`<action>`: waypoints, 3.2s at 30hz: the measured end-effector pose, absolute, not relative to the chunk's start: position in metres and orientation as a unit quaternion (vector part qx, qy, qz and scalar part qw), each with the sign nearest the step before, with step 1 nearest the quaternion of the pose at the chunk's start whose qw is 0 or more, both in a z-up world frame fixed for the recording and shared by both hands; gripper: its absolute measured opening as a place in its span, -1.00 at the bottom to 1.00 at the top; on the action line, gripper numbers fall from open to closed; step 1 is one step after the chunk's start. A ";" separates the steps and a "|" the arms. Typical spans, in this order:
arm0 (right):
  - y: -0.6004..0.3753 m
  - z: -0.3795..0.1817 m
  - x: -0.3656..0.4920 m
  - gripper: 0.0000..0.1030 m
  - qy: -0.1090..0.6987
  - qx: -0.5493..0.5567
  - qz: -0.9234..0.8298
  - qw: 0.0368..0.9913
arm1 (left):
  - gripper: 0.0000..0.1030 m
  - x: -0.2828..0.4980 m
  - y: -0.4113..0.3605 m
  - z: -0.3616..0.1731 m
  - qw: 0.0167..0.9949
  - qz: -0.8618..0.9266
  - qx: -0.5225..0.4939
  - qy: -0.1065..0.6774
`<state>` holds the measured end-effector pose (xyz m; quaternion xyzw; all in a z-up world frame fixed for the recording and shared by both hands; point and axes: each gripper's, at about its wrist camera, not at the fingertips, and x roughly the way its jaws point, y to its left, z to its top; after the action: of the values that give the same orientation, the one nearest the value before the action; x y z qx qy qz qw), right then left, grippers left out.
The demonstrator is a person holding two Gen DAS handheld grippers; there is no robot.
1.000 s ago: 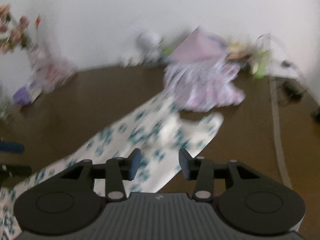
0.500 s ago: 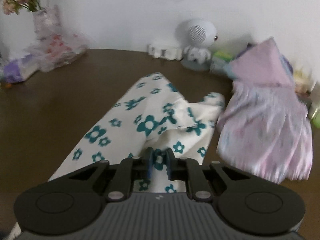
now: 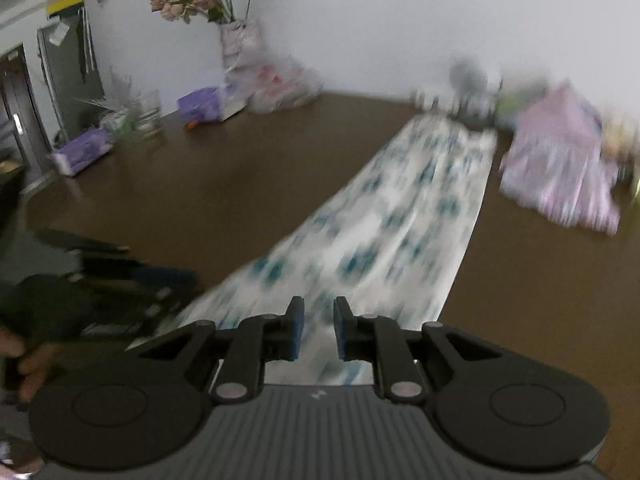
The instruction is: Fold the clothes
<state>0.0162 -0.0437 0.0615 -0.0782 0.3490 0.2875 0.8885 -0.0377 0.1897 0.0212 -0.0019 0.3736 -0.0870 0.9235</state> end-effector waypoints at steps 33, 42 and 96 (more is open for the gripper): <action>-0.118 0.026 -0.122 -0.70 0.263 -0.155 0.459 0.834 | -0.35 -0.172 0.137 0.001 0.899 -0.322 0.135 0.263; -0.140 0.044 -0.157 -0.87 0.295 -0.124 0.529 0.786 | -0.83 -0.215 0.148 0.026 0.862 -0.409 0.130 0.271; -0.172 0.025 0.003 -0.90 0.385 0.221 0.327 0.834 | -0.96 -0.040 0.164 0.035 0.877 -0.267 -0.196 0.348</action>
<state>0.0030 -0.1719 0.0245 0.2213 0.3848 0.3268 0.8344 -0.0398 0.1641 0.0354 -0.1957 0.3476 -0.2671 0.8773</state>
